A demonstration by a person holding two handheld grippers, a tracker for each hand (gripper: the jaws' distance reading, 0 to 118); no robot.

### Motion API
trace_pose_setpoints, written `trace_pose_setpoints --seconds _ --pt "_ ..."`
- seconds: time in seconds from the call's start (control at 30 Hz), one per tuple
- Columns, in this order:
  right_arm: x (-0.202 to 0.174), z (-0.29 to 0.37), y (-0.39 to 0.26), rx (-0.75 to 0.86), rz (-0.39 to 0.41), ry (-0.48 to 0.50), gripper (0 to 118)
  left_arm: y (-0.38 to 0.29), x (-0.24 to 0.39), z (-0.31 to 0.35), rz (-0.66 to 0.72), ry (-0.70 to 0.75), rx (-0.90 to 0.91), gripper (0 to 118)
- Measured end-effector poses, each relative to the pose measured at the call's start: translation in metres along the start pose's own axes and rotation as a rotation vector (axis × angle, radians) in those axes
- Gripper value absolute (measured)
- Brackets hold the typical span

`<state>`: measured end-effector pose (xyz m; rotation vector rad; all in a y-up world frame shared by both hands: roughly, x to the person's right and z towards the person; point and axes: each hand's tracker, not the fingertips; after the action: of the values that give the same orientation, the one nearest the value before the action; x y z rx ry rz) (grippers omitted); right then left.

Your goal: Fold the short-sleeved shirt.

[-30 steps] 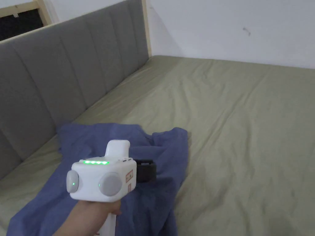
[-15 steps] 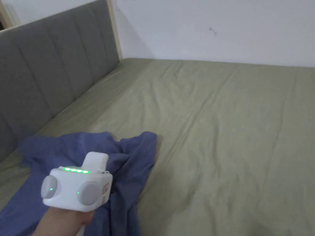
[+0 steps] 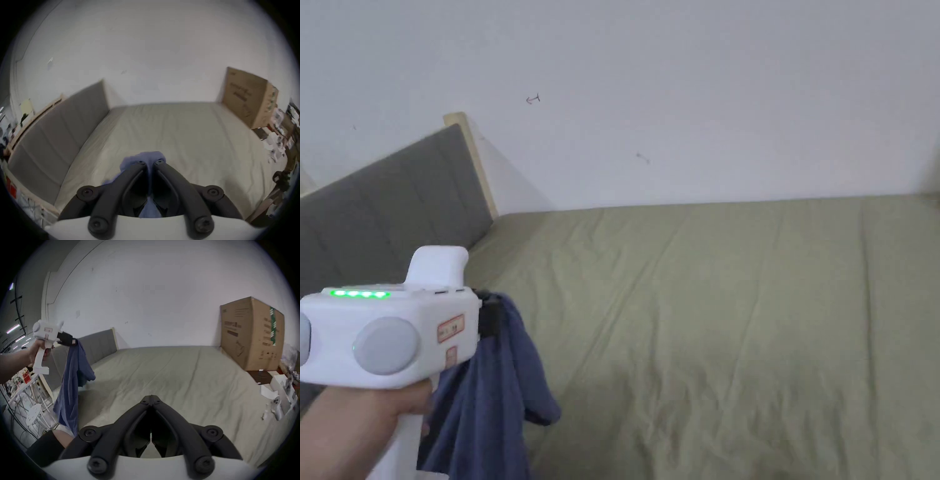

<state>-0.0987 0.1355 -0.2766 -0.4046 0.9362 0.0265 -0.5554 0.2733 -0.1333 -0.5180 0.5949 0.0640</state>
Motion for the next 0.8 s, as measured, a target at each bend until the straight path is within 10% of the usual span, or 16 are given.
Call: trace_pose_setpoints --seconds 0.33,0.8 --pt "0.085 0.152 -0.011 0.110 -0.062 -0.222 0 0.043 0.252 0.023 -0.151 -0.330 0.008 3" --pt "0.162 0.264 -0.065 0.059 -0.170 -0.521 0 -0.126 0.549 -0.066 -0.461 -0.557 -0.288 3"
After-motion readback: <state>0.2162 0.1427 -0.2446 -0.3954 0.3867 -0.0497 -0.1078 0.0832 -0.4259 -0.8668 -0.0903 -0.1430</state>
